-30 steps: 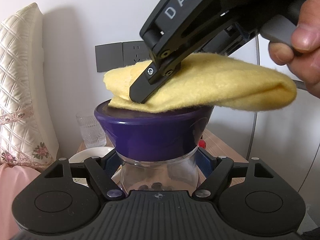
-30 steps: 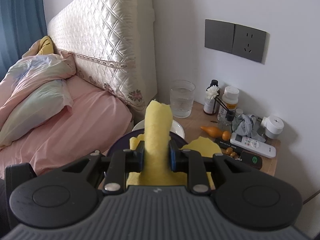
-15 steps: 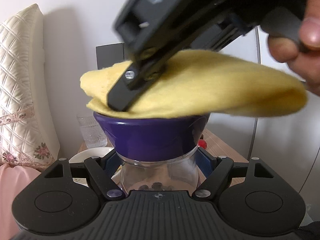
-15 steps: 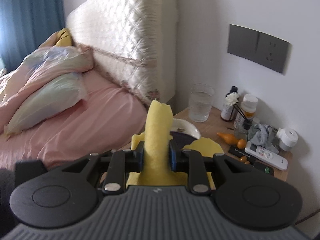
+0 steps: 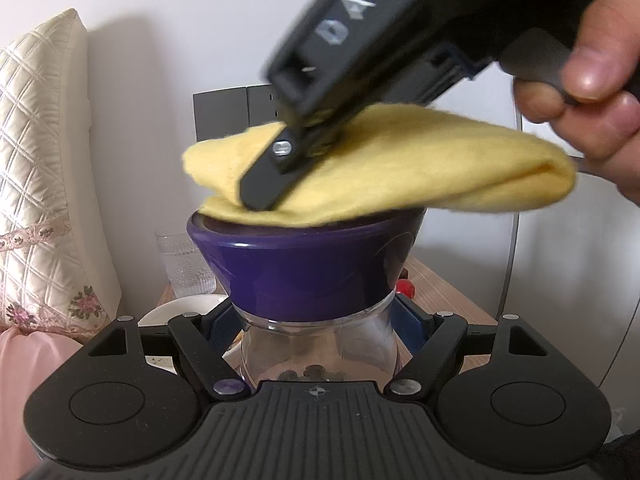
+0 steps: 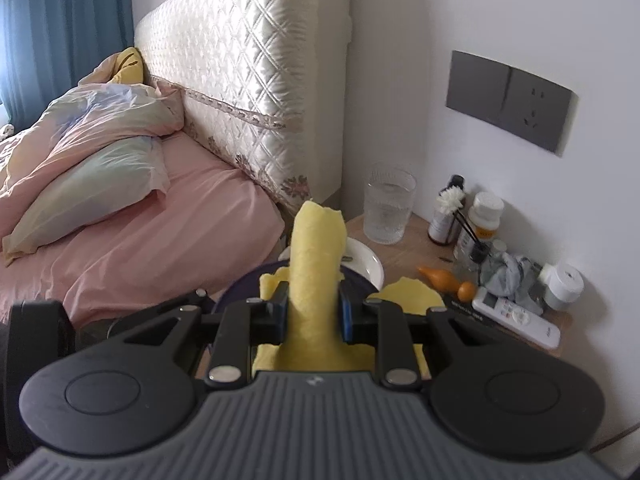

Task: Clean container
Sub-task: 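Wipe the purple lid's top with the cloth in the right gripper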

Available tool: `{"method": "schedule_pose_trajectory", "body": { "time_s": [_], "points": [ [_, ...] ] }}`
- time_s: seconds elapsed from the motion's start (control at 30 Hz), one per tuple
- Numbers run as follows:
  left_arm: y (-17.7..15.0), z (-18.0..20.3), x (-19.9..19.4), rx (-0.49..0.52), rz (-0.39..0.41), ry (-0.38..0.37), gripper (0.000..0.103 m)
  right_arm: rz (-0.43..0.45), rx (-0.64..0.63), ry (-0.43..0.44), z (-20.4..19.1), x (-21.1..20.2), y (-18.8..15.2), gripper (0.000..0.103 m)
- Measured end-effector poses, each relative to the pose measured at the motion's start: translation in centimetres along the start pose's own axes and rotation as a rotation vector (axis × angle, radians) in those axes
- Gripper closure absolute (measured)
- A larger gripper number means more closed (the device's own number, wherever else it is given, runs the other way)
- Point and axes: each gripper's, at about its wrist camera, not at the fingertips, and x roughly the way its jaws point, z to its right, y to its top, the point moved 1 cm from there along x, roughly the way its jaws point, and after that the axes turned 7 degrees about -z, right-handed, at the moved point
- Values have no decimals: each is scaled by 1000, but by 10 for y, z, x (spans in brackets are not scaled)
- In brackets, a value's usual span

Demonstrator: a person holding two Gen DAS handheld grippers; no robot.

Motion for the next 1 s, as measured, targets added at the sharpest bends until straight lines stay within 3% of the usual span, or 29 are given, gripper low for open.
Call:
{"method": "schedule_pose_trajectory", "body": {
  "time_s": [0.27, 0.43, 0.63, 0.83, 1.0],
  "points": [
    [-16, -12, -10, -2, 10, 9, 21, -17, -57, 75, -10, -5, -3, 78],
    [-24, -22, -16, -3, 7, 9, 21, -57, -79, 36, 2, -17, -7, 78],
    [-37, -34, -23, -4, 11, 10, 21, -34, -56, 14, 6, -8, -3, 78],
    [-50, -46, -32, -8, 13, 17, 21, -25, -110, 24, -18, 5, 8, 79],
    [-60, -57, -38, -10, 13, 19, 21, -60, -71, 88, -11, -10, -2, 79]
  ]
}}
